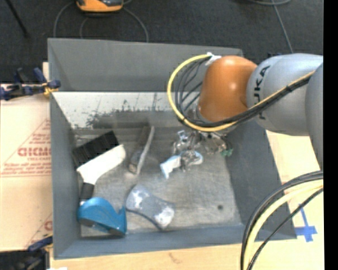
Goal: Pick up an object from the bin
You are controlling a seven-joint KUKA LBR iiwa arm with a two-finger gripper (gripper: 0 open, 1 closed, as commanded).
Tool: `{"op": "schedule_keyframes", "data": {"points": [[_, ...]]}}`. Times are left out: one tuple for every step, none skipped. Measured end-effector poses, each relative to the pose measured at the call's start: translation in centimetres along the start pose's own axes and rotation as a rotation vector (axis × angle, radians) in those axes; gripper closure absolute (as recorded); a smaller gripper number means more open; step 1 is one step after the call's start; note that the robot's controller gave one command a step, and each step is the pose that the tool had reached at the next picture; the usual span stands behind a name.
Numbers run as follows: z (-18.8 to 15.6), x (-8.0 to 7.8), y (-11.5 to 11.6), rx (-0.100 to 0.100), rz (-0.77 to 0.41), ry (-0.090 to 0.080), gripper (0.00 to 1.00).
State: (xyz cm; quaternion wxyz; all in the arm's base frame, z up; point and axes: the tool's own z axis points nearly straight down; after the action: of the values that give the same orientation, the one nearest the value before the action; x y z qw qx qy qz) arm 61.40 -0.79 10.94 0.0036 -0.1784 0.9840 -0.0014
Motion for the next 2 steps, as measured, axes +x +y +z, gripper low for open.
{"op": "schedule_keyframes", "data": {"points": [[-0.34, 0.01, 0.0, 0.0, 0.0, 0.0, 1.0], [-0.78, 0.05, -0.01, -0.001, 0.001, 0.003, 1.0]]}}
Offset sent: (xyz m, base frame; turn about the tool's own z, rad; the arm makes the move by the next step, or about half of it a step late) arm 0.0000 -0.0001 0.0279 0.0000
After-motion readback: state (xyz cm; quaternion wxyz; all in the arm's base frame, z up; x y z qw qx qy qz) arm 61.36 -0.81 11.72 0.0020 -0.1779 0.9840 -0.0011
